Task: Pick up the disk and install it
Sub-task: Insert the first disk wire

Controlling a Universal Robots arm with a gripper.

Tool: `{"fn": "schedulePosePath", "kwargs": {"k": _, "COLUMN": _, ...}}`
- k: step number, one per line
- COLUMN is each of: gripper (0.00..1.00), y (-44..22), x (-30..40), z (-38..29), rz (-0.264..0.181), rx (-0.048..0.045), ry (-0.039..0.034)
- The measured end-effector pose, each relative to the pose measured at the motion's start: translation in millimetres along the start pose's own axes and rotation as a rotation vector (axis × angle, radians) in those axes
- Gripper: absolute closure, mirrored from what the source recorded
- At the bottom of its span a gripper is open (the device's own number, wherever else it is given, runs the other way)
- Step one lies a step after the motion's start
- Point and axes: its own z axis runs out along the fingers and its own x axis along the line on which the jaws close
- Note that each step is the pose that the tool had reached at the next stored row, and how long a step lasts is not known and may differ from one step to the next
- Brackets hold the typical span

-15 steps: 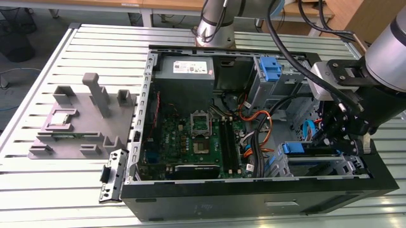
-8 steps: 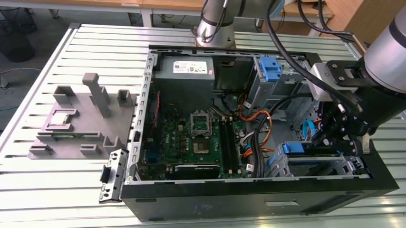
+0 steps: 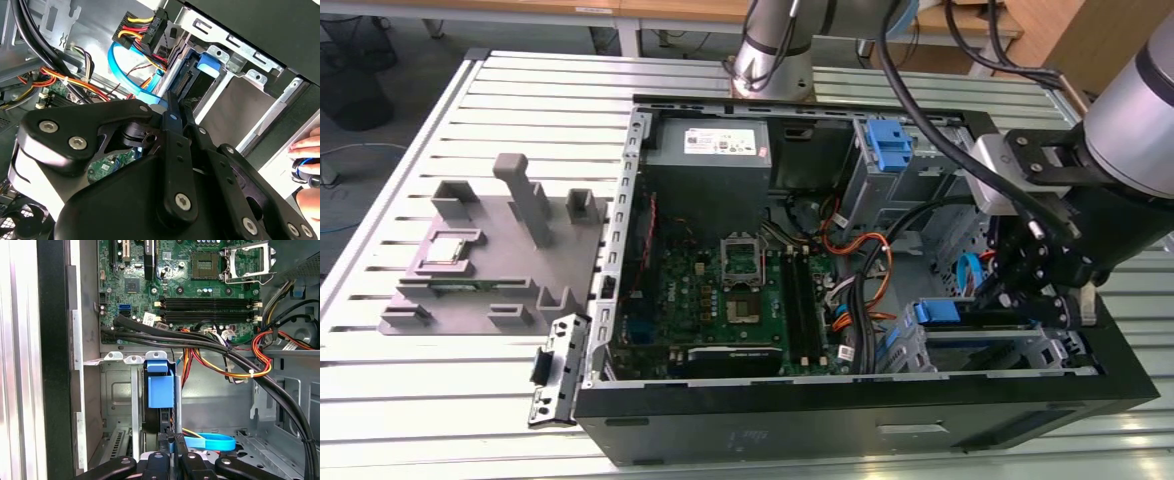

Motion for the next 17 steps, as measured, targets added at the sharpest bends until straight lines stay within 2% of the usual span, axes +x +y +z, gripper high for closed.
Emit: {"fn": "schedulePosePath", "kwargs": {"k": 17, "gripper": 0.83, "y": 0.5, "x": 0.2, "z": 2.4, "rz": 0.000, "rx": 0.0000, "ry": -0.0001}}
